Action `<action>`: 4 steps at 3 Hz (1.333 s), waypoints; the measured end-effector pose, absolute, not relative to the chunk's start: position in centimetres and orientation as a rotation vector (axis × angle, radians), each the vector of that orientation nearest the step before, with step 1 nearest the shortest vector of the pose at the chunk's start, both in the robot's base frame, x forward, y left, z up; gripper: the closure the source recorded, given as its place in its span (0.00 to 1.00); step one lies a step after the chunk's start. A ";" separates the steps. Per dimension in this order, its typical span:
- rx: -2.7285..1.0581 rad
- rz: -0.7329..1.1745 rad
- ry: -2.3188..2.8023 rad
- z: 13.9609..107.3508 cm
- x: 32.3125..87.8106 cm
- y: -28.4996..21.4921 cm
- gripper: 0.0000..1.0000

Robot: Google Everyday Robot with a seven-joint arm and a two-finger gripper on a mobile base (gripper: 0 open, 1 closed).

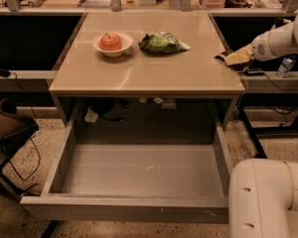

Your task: Place rxbar chocolate into top drawer

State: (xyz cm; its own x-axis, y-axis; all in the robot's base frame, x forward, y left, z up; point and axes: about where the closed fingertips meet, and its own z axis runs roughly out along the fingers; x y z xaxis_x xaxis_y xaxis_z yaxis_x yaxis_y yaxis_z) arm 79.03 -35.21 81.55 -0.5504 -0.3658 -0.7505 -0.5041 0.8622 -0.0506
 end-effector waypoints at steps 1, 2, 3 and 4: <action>-0.627 0.216 2.213 81.6 79.0 -35.2 1.00; -0.686 0.155 2.214 84.0 78.2 -33.5 1.00; -0.718 0.043 2.206 87.9 75.7 -32.0 1.00; -0.753 0.003 2.139 90.4 75.2 -30.3 1.00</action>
Offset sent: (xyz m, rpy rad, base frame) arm -0.0334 0.0474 0.0701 -0.1683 -0.0271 0.0531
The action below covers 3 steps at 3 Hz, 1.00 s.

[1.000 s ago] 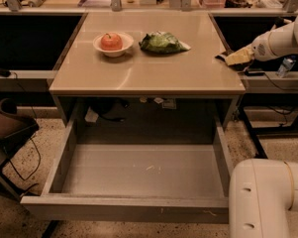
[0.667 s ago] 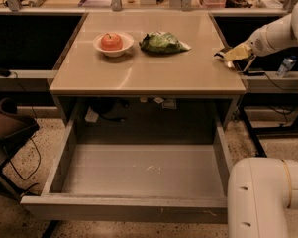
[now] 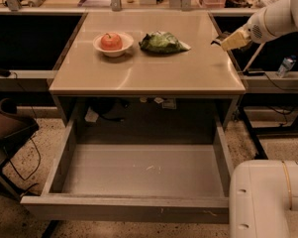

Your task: Place rxbar chocolate into top drawer

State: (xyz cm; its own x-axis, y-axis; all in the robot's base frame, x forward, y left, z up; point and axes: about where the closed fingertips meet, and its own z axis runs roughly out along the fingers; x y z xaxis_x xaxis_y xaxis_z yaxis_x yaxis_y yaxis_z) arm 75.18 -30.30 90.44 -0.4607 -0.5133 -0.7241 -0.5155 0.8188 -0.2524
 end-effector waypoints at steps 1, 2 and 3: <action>-0.753 0.004 2.139 90.4 75.2 -30.3 1.00; -0.765 0.087 2.166 90.1 74.1 -29.4 1.00; -0.765 0.214 2.232 90.7 68.7 -28.4 1.00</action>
Offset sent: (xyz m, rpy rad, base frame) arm -0.0342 0.0181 0.0004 0.1083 0.1133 0.0694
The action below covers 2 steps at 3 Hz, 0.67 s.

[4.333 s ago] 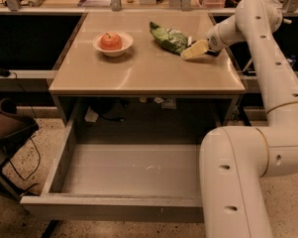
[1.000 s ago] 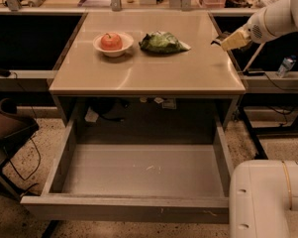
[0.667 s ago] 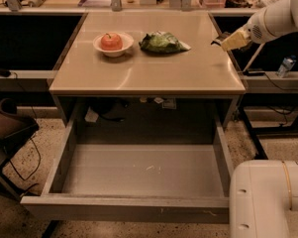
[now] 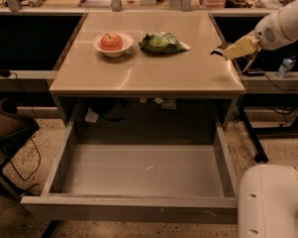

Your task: Place rxbar chocolate into top drawer

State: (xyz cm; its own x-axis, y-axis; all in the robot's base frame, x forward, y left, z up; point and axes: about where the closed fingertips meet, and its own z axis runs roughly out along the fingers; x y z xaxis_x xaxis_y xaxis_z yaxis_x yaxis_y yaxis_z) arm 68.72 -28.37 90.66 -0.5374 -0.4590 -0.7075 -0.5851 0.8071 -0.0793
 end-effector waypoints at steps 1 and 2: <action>-0.717 0.360 2.256 91.6 61.7 -27.1 1.00; -0.707 0.440 2.168 94.4 60.3 -23.8 1.00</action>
Offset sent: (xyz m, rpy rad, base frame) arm -0.0607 0.0095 0.0063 0.0908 0.0583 0.0040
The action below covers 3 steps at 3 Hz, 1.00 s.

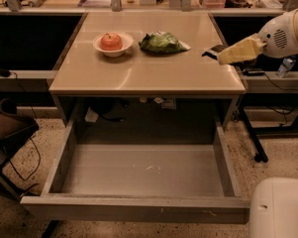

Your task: Place rxbar chocolate into top drawer

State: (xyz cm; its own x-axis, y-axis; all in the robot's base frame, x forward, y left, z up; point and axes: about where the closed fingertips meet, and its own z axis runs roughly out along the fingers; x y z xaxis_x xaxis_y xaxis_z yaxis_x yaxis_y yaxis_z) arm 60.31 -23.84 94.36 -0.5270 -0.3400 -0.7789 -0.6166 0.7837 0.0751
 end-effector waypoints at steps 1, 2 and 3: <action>-0.707 0.440 2.168 94.4 60.3 -23.8 1.00; -0.648 0.556 2.208 95.4 59.2 -22.8 1.00; -0.571 0.749 2.292 100.0 57.2 -19.8 1.00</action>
Offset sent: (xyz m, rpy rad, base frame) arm -0.0518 0.0261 0.0333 0.2403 0.2913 -0.0169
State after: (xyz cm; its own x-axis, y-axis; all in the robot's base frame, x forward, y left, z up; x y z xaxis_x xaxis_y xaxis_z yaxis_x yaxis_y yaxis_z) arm 57.17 -19.77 99.95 -0.6928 -0.1946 -0.6944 -0.5671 0.7419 0.3579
